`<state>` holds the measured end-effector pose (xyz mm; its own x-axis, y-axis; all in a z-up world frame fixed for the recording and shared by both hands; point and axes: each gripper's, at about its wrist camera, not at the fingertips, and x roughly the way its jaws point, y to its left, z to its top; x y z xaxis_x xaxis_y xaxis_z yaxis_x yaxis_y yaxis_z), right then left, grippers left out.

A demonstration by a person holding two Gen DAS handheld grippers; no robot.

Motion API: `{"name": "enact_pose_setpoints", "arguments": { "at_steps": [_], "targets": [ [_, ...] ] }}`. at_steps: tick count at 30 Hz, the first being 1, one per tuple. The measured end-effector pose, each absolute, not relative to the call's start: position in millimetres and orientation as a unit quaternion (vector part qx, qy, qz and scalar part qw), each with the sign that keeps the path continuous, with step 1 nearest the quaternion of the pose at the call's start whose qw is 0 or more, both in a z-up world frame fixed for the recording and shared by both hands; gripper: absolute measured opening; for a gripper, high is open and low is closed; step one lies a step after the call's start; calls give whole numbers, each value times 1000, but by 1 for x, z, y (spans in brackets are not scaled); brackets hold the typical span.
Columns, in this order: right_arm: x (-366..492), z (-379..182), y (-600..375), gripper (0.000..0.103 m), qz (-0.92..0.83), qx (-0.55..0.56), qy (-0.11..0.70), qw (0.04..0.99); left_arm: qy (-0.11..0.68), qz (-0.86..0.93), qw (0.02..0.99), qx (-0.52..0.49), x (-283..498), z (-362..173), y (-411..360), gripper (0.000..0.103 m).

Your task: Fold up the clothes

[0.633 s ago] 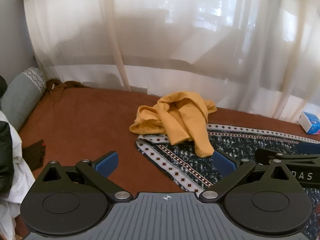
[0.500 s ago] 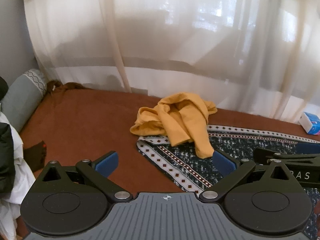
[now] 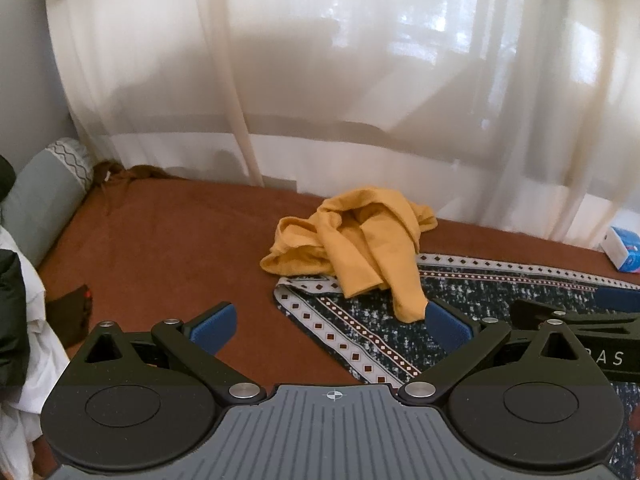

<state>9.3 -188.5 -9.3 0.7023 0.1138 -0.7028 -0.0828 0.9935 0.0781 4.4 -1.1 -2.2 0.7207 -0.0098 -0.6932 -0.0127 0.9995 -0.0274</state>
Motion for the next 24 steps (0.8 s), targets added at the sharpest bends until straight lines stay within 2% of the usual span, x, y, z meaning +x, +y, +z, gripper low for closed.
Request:
{"name": "enact_pose_setpoints", "arguments": {
  "at_steps": [24],
  "targets": [
    [17,-15,-189,103,48,17,385,922,381,-4,924,-22,18,-5,1,103]
  ]
}}
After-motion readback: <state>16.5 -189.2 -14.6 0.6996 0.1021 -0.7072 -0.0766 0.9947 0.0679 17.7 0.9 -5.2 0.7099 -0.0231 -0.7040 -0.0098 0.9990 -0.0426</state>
